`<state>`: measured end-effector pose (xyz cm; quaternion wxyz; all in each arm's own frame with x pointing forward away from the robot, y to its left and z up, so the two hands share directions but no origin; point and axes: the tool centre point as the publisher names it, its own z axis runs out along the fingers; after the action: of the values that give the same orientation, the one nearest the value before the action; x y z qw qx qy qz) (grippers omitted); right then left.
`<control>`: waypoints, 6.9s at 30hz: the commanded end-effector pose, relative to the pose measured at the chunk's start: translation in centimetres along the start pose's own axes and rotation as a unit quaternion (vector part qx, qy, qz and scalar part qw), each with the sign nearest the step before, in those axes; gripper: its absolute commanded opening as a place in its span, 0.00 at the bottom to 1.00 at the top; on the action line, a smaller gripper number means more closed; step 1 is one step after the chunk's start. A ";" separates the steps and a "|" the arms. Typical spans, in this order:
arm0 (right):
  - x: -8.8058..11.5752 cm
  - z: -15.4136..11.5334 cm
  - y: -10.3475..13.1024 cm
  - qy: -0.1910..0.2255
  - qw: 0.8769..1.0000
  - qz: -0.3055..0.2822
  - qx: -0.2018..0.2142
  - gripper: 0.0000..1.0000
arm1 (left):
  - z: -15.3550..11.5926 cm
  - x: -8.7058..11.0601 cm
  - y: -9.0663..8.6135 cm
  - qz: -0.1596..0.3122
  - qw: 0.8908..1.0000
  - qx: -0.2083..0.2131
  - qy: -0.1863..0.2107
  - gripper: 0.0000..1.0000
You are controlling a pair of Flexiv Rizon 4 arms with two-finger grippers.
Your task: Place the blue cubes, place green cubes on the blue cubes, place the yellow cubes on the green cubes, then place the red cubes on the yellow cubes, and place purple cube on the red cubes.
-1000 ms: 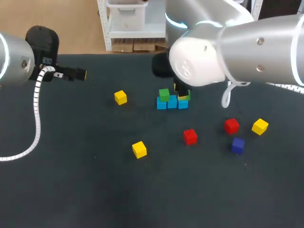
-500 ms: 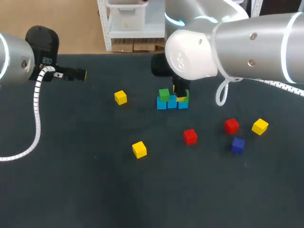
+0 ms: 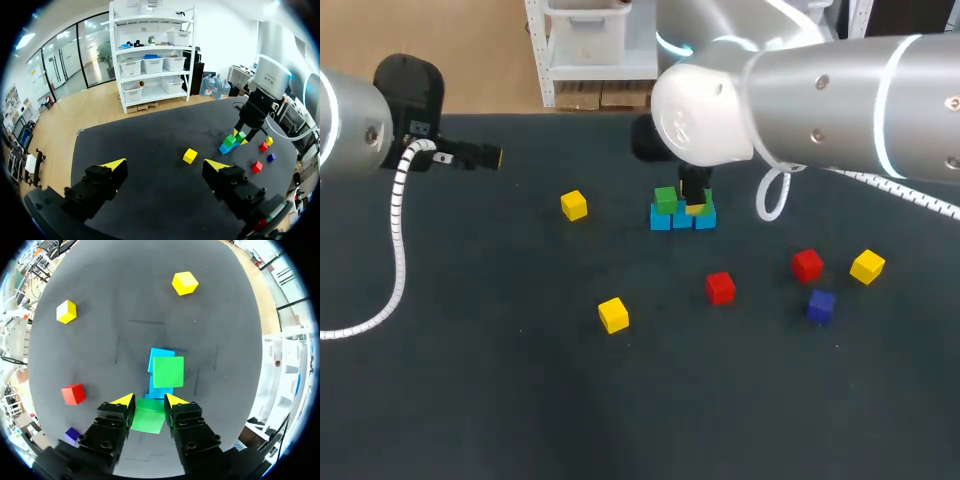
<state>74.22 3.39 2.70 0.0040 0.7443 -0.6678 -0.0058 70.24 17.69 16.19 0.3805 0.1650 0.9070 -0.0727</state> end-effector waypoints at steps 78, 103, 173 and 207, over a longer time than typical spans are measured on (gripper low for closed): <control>1.8 0.1 -1.1 0.001 1.000 0.021 0.000 0.00 | 0.0 0.0 0.1 0.000 1.000 0.002 0.000 1.00; 2.2 0.4 -0.8 -0.005 1.000 0.025 -0.005 1.00 | 0.0 0.0 0.1 0.000 1.000 0.002 0.000 1.00; 1.8 0.2 -0.5 -0.022 1.000 0.019 0.002 0.29 | 0.0 0.0 0.1 0.000 1.000 0.002 0.000 1.00; 1.8 0.3 -0.9 -0.020 0.999 0.030 0.003 0.18 | 0.0 0.0 0.1 0.000 1.000 0.002 0.000 1.00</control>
<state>75.31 1.71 2.36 -0.0111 0.7240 -0.6895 -0.0182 70.24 17.69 16.19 0.3806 0.1649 0.9070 -0.0727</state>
